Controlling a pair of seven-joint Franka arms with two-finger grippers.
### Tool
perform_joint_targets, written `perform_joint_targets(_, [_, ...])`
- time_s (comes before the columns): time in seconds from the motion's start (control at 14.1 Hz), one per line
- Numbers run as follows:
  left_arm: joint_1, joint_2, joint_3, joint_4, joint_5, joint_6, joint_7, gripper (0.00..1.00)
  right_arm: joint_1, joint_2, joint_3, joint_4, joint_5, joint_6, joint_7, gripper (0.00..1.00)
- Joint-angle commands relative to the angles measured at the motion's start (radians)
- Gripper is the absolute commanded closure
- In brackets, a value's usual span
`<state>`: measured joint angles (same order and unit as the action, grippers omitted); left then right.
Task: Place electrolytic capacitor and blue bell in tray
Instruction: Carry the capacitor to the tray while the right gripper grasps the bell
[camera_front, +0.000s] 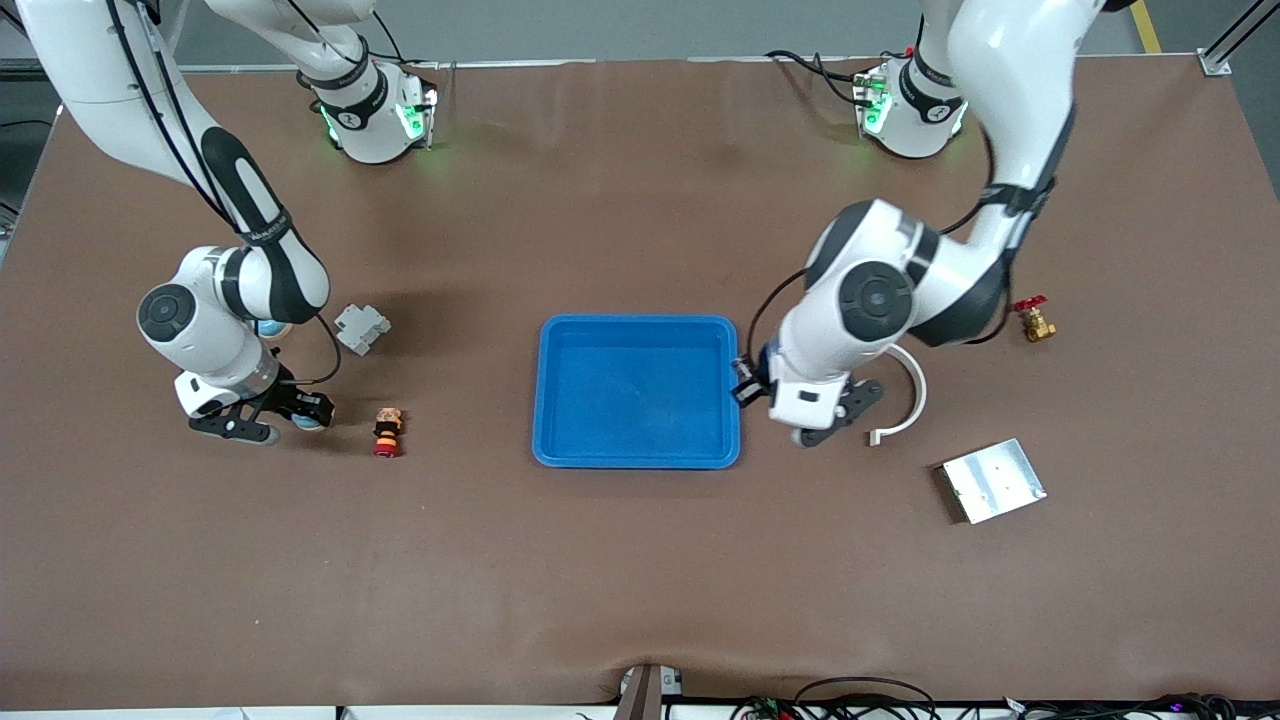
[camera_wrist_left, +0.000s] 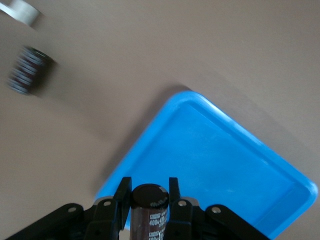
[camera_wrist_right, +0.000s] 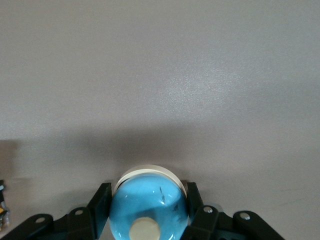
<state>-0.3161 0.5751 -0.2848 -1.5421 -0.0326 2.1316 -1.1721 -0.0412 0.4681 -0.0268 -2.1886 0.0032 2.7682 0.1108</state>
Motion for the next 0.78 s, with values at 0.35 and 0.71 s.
perform_joint_targets(0.35, [-0.093,0.129,0.016,0.039,0.002,0.105,-0.116,0.9,0.03,-0.118,0.01,0.007,0.011,-0.176,0.05,1.0])
perform_joint_targets(0.71, [-0.097,0.155,0.016,0.031,0.002,0.113,-0.302,0.9,0.087,-0.141,0.01,0.006,0.011,-0.187,0.154,1.0])
